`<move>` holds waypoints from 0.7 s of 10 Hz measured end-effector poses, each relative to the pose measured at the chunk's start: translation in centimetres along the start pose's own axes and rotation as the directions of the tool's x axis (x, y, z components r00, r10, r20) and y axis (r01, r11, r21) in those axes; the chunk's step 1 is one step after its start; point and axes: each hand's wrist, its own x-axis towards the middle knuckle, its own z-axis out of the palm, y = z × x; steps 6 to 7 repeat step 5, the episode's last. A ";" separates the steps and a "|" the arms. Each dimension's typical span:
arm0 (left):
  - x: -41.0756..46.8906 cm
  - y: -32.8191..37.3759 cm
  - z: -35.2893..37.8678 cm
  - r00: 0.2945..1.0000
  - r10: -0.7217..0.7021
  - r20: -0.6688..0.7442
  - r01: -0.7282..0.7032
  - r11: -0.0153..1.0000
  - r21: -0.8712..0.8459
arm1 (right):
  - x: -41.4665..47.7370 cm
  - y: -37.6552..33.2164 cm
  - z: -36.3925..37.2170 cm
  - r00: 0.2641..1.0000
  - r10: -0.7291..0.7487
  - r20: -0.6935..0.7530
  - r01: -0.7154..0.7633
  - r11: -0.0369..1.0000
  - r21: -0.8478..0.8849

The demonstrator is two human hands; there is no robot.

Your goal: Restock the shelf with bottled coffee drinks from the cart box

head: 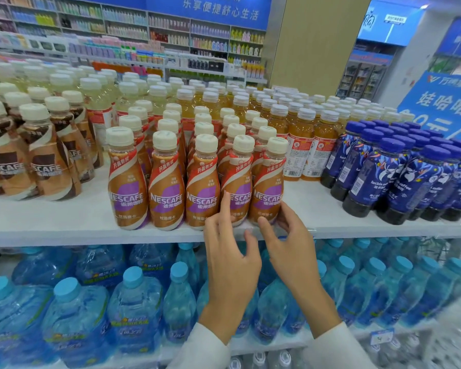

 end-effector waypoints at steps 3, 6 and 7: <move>-0.3 -0.5 -2.4 0.989 -0.086 0.118 0.090 0.996 -0.026 | -3.0 -0.2 0.3 0.995 0.041 -0.092 -0.041 0.999 -0.004; -1.4 -0.7 -4.9 0.987 -0.114 0.112 0.114 0.993 0.003 | -6.1 -0.4 0.0 0.991 0.085 -0.104 -0.078 0.994 0.072; -1.4 -0.7 -4.9 0.987 -0.114 0.112 0.114 0.993 0.003 | -6.1 -0.4 0.0 0.991 0.085 -0.104 -0.078 0.994 0.072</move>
